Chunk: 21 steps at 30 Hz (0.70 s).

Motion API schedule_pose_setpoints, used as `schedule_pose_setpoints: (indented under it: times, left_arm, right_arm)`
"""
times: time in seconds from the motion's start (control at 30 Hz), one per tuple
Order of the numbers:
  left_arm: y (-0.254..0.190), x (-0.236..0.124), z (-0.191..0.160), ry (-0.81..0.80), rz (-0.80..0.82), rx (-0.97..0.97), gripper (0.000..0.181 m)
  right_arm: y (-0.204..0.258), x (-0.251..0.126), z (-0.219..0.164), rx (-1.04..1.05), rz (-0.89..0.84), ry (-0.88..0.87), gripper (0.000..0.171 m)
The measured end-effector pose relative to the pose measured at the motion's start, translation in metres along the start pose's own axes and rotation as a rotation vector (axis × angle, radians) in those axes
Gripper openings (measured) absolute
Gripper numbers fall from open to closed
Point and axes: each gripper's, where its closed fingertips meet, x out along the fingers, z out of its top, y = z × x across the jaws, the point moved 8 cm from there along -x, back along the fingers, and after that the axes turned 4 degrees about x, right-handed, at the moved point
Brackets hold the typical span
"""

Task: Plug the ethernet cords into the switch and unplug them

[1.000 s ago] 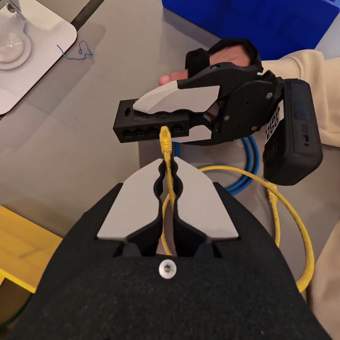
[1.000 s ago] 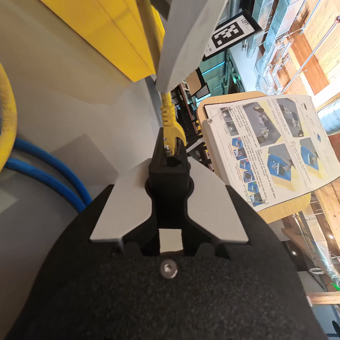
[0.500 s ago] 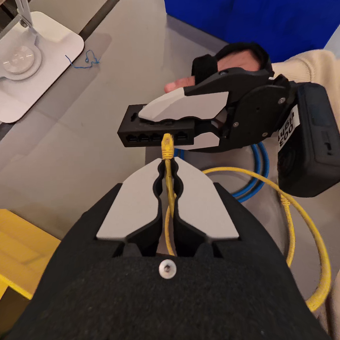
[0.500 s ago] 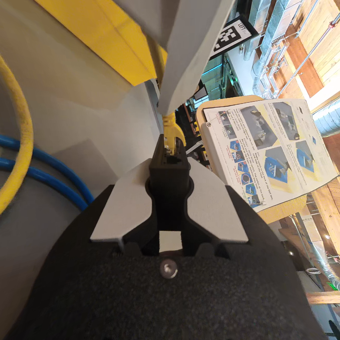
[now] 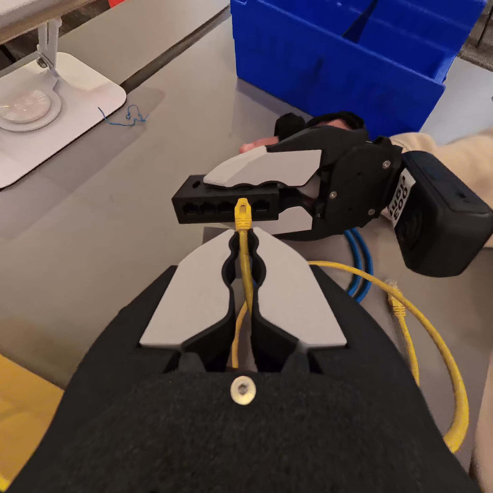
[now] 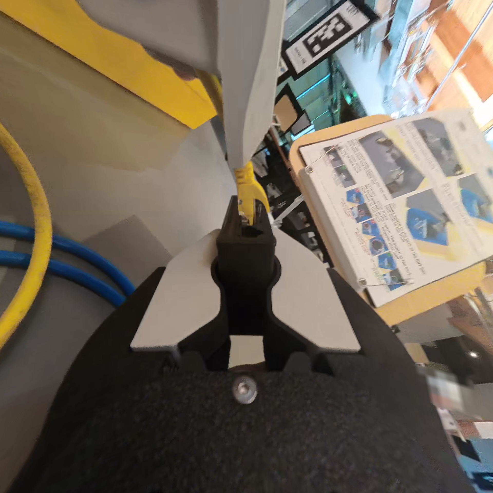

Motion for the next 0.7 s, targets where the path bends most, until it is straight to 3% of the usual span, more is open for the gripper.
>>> schedule_pose_setpoints:
  times: [0.4, 0.7]
  left_arm:
    - [-0.014, 0.0, 0.002, 0.073, 0.026, 0.038, 0.006]
    - [-0.023, -0.002, 0.006, 0.0, -0.009, 0.083, 0.006]
  right_arm:
    - [0.002, 0.004, -0.004, -0.073, 0.021, 0.013, 0.033]
    - [-0.005, -0.008, -0.001, -0.036, 0.004, -0.068, 0.029]
